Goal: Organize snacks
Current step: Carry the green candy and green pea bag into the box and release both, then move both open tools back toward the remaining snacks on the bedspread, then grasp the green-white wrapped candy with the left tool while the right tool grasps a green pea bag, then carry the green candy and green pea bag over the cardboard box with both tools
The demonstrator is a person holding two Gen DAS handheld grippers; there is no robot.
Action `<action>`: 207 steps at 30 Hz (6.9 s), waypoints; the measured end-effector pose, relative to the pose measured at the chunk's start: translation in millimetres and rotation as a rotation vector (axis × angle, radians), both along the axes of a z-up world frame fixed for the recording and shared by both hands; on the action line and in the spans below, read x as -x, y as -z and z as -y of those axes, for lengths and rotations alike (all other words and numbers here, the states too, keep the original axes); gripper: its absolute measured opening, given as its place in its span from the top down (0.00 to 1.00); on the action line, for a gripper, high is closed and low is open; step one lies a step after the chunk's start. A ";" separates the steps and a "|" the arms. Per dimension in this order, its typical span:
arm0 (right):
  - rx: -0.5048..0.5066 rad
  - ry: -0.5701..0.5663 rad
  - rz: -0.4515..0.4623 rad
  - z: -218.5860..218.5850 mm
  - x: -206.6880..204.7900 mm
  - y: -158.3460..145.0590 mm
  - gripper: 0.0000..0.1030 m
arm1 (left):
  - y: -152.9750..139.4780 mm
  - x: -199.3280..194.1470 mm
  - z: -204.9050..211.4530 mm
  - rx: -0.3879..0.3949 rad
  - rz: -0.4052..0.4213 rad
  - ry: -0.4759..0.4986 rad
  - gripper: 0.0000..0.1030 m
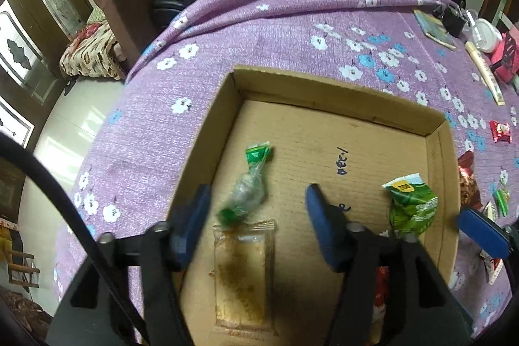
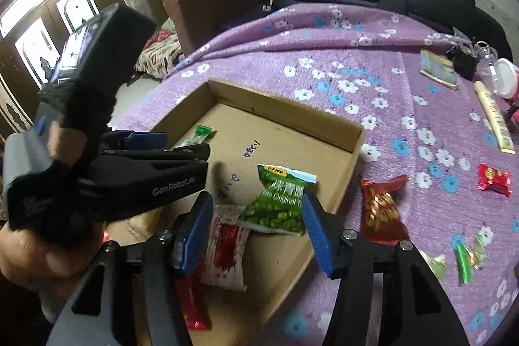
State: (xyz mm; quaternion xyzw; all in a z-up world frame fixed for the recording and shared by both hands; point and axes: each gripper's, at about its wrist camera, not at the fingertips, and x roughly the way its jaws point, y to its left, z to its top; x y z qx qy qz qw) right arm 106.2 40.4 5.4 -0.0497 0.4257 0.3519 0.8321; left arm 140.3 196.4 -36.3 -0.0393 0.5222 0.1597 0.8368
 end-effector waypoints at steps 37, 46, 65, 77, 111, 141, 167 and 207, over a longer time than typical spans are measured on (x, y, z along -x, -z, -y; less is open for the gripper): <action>-0.099 0.533 -0.043 261.9 54.7 14.8 0.34 | -48.6 64.0 130.6 0.030 0.152 0.226 0.25; -0.114 0.552 -0.043 276.1 52.9 20.6 0.34 | -38.8 53.7 168.0 0.024 0.111 0.302 0.25; -0.115 0.544 -0.027 303.1 5.4 19.4 0.34 | -3.9 -10.2 243.0 -0.245 0.014 0.558 0.25; 0.076 0.502 0.023 294.2 -72.0 35.5 0.34 | 24.9 -25.8 253.1 -0.226 -0.044 0.613 0.49; -0.149 0.478 0.055 301.8 22.0 7.7 0.69 | -12.2 31.6 212.8 0.169 0.028 0.633 0.97; -0.201 0.406 0.031 266.8 48.1 3.3 0.69 | -6.8 13.0 238.9 0.083 0.026 0.617 0.80; -0.176 0.196 0.048 154.9 46.8 -18.9 0.70 | -42.8 76.0 128.2 -0.050 0.196 0.235 0.79; -0.109 -0.011 0.014 27.9 30.1 -16.2 0.70 | -31.8 94.5 8.6 -0.024 0.202 -0.005 0.79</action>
